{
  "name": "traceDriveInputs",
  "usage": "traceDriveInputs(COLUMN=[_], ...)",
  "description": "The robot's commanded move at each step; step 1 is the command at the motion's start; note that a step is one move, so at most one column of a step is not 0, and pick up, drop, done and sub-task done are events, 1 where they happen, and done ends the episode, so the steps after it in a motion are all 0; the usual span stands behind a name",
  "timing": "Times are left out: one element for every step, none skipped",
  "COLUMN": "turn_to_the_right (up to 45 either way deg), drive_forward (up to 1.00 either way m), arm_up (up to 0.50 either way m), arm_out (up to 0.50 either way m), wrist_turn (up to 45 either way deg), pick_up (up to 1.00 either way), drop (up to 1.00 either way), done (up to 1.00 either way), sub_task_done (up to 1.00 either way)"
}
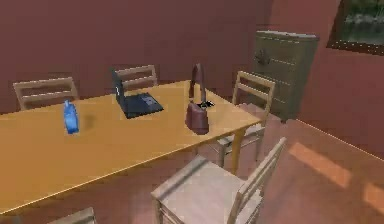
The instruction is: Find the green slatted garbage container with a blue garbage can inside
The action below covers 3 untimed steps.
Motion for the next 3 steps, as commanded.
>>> traceDriveInputs(turn_to_the_right=[45.0,45.0,45.0], drive_forward=[0.00,0.00,0.00], arm_up=[0.00,0.00,0.00], arm_out=[0.00,0.00,0.00], wrist_turn=[0.0,0.0,0.0], pick_up=[0.00,0.00,0.00], drop=[0.00,0.00,0.00], done=[0.00,0.00,0.00], sub_task_done=[0.00,0.00,0.00])
